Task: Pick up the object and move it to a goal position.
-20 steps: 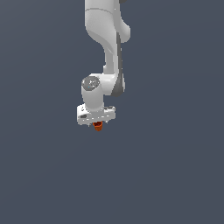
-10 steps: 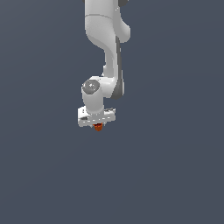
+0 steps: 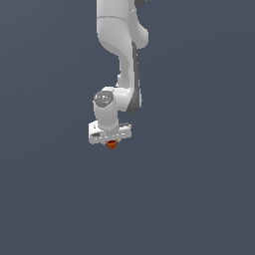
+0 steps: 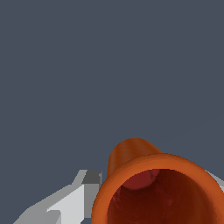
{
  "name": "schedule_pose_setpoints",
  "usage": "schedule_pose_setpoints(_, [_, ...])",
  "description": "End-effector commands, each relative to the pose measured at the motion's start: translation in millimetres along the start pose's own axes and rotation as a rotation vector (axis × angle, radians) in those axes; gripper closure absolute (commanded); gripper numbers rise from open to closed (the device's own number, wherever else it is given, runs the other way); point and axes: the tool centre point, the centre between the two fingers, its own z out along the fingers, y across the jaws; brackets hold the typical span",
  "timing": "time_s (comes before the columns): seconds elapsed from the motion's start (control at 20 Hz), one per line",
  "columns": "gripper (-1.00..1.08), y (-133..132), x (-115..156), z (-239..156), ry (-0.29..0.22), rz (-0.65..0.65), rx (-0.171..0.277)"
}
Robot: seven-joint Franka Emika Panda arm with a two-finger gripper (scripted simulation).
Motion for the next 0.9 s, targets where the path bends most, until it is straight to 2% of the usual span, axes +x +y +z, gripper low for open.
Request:
schedule_pose_setpoints(0.0, [1.08,-2,1,-3,0.001,0.000,0.000])
schedule_pose_setpoints(0.4, [1.08,-25,4,-35,0.001,0.000,0.000])
schedule_pose_setpoints(0.85, [1.08,-79,13,-110,0.000,-0.001,-0.002])
